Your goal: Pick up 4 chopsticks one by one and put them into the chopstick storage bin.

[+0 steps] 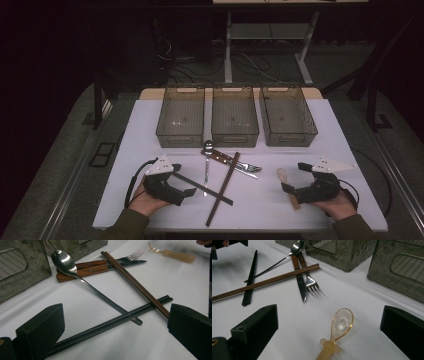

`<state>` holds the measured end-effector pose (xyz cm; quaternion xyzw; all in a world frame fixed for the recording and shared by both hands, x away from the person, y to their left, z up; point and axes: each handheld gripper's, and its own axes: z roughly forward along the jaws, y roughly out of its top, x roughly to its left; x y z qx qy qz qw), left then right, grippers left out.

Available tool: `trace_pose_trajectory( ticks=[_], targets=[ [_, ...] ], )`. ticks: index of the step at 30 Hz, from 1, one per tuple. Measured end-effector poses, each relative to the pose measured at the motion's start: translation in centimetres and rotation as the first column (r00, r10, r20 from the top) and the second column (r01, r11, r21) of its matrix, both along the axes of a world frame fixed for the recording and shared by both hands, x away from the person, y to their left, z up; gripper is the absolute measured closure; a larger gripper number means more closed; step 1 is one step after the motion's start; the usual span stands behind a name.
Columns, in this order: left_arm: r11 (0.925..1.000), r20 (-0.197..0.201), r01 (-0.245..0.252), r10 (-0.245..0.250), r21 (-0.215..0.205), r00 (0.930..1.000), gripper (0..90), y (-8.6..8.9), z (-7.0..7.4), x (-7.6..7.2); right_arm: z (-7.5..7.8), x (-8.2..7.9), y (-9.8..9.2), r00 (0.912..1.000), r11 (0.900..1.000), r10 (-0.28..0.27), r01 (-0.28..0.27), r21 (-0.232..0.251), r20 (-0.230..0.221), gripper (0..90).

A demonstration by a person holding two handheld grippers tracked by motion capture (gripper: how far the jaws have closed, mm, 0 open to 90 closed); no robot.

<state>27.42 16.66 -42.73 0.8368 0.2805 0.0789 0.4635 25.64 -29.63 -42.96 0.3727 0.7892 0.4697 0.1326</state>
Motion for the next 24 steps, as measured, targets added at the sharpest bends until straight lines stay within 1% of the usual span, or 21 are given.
trace_pose_trajectory(
  ticks=[5, 9, 11, 12, 15, 17, 19, 24],
  targets=[
    [1.0, -0.002, 0.001, -0.001, 0.007, 1.0, 2.0, -0.2, 0.0, 0.0, 0.1, 0.0, -0.1, 0.9999, 1.0, -0.008, 0.008, 0.008, 0.007, 1.2],
    [1.0, -0.016, 0.005, -0.005, 0.006, 0.9999, 5.8, -0.4, 0.1, 0.1, 0.0, -0.1, 0.0, 1.0, 1.0, -0.004, 0.004, 0.004, 0.003, 1.3],
    [0.9999, -0.014, 0.002, -0.002, 0.015, 0.9999, 10.2, -0.7, 0.3, 0.1, 0.0, -0.1, 0.0, 1.0, 1.0, -0.003, 0.003, 0.001, 0.001, 1.3],
    [0.9999, -0.011, 0.003, -0.003, 0.013, 0.9999, 13.6, -0.8, 0.3, 0.0, 0.0, -0.1, 0.0, 1.0, 1.0, -0.002, 0.002, 0.001, -0.001, 1.3],
    [0.9999, -0.015, 0.011, -0.011, 0.008, 0.9998, 17.5, -1.1, 0.4, -0.1, 0.1, -0.1, 0.1, 0.9999, 1.0, -0.009, 0.009, 0.003, 0.005, 1.3],
    [0.9998, -0.017, 0.021, -0.021, 0.0, 0.9996, 21.6, -1.3, 0.4, -0.2, 0.3, -0.1, 0.2, 0.9999, 1.0, -0.013, 0.013, 0.016, 0.01, 1.3],
    [0.9997, -0.022, 0.024, -0.025, -0.008, 0.9995, 26.2, -1.4, 0.4, -0.1, 0.3, -0.1, 0.2, 0.9998, 1.0, -0.018, 0.018, 0.013, 0.007, 1.3],
    [0.9985, -0.033, 0.051, -0.051, -0.02, 0.9981, 43.4, -2.0, 0.6, 0.0, 0.2, 0.0, 0.2, 0.9998, 1.0, -0.019, 0.019, 0.012, 0.004, 1.3]
  ],
)
